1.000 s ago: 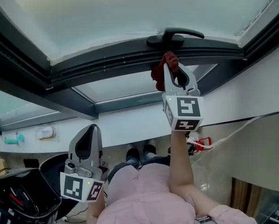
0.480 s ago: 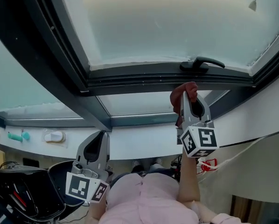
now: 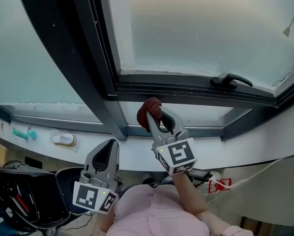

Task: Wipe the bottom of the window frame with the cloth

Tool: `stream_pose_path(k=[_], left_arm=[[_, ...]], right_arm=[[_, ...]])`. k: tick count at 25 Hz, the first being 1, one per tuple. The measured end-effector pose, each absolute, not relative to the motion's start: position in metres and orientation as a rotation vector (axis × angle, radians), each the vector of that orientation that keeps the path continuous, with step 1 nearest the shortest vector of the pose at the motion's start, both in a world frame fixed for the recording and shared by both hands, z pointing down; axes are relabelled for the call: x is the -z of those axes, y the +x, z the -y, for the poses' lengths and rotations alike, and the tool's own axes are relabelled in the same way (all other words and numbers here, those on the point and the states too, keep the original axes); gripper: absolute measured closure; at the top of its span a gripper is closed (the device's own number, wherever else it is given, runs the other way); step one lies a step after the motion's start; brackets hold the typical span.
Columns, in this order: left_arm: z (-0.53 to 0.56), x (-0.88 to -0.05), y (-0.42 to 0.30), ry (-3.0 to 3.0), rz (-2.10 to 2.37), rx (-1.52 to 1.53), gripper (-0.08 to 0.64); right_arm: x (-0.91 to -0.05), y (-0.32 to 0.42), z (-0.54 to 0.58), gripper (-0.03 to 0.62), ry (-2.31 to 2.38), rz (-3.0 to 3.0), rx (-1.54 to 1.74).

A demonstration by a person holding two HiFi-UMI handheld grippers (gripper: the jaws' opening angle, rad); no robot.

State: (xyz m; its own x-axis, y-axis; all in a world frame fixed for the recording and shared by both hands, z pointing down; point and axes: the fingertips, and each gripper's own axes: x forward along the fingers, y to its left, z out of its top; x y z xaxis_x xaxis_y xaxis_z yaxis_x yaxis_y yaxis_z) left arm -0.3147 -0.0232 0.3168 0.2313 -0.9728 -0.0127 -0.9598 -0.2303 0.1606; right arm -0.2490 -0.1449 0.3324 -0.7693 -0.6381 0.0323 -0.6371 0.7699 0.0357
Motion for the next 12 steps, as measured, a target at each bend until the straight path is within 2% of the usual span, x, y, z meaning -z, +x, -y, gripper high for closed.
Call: stream_pose_path(k=[6,12], left_arm=[[0.007,-0.318,-0.337,2.296,1.955,0.183,0.560],[-0.014,-0.316,-0.347,2.237,2.024,0.187,0.558]], right_arm=[[-0.365,-0.322,0.145,0.532,0.835,2.910,-0.005],[-0.388,-0.360,0.149,0.532,0.744,2.879,-0.022]])
